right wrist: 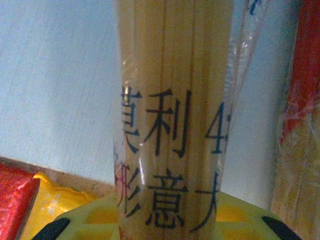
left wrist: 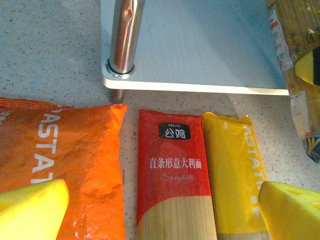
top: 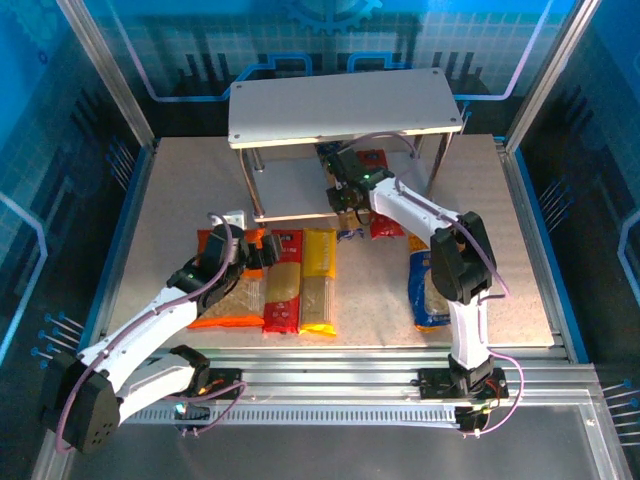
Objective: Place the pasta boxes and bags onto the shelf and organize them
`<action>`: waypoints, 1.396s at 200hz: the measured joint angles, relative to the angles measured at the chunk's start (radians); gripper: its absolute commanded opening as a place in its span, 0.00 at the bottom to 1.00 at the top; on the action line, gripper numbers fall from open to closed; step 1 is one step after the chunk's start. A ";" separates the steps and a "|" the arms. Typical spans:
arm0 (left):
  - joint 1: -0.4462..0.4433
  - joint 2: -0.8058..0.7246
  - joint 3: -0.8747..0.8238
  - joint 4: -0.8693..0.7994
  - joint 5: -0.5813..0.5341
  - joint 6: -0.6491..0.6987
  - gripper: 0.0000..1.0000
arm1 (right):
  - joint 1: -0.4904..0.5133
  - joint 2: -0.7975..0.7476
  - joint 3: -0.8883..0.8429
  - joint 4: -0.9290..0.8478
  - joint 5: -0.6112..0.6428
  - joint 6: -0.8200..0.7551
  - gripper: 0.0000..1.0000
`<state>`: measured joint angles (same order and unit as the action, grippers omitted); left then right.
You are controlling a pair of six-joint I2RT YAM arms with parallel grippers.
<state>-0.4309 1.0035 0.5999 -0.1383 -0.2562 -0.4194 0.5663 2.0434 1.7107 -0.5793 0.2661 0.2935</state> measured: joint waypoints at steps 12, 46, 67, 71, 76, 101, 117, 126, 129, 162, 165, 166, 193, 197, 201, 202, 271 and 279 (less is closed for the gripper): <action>0.000 0.000 0.000 0.000 0.005 0.000 0.98 | 0.000 0.014 0.002 0.017 0.010 0.000 0.20; -0.001 0.000 0.000 -0.002 0.026 0.000 0.98 | -0.004 0.039 0.016 0.035 0.027 0.000 0.22; -0.011 -0.008 -0.001 -0.016 0.030 -0.001 0.98 | -0.005 0.043 0.016 0.053 0.045 0.001 0.29; -0.014 -0.010 -0.002 -0.017 0.031 -0.001 0.98 | -0.005 0.043 0.016 0.056 0.047 0.001 0.31; -0.018 -0.015 -0.003 -0.017 0.033 -0.002 0.98 | -0.005 0.044 0.016 0.061 0.050 0.002 0.35; -0.038 -0.040 -0.022 -0.023 0.037 -0.005 0.98 | -0.005 0.056 0.016 0.102 0.072 0.008 0.52; -0.044 -0.047 -0.033 -0.031 0.037 -0.013 0.98 | -0.006 0.061 0.018 0.130 0.084 0.013 0.55; -0.047 -0.048 -0.035 -0.039 0.037 -0.020 0.98 | -0.006 0.064 0.018 0.141 0.090 0.016 0.59; -0.047 -0.048 -0.035 -0.041 0.037 -0.020 0.98 | -0.006 0.065 0.019 0.144 0.090 0.014 0.61; -0.050 -0.054 -0.036 -0.045 0.037 -0.027 0.98 | -0.006 0.067 0.018 0.172 0.098 0.017 0.75; -0.051 -0.054 -0.036 -0.045 0.037 -0.027 0.98 | -0.006 0.067 0.017 0.176 0.099 0.020 0.76; -0.051 -0.054 -0.036 -0.045 0.037 -0.027 0.98 | -0.006 0.066 0.016 0.178 0.099 0.020 0.76; -0.061 -0.053 -0.036 -0.053 0.037 -0.027 0.98 | -0.006 0.021 -0.052 0.214 0.093 0.021 0.83; -0.064 -0.053 -0.036 -0.056 0.037 -0.027 0.98 | -0.007 0.006 -0.069 0.216 0.090 0.020 0.83; -0.068 -0.051 -0.036 -0.059 0.037 -0.027 0.98 | -0.007 -0.011 -0.087 0.219 0.089 0.020 0.83; -0.069 -0.051 -0.036 -0.060 0.037 -0.027 0.98 | -0.008 -0.014 -0.090 0.219 0.088 0.020 0.83; -0.195 0.090 0.011 -0.127 0.006 -0.027 0.99 | -0.016 -0.434 -0.372 0.236 0.016 0.043 0.86; -0.207 0.122 0.026 -0.135 0.002 -0.027 0.99 | -0.016 -0.472 -0.401 0.230 0.012 0.046 0.86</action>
<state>-0.6380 1.1252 0.6258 -0.2729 -0.2546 -0.4465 0.5507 1.5715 1.3098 -0.3496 0.2783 0.3397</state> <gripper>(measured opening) 0.992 0.864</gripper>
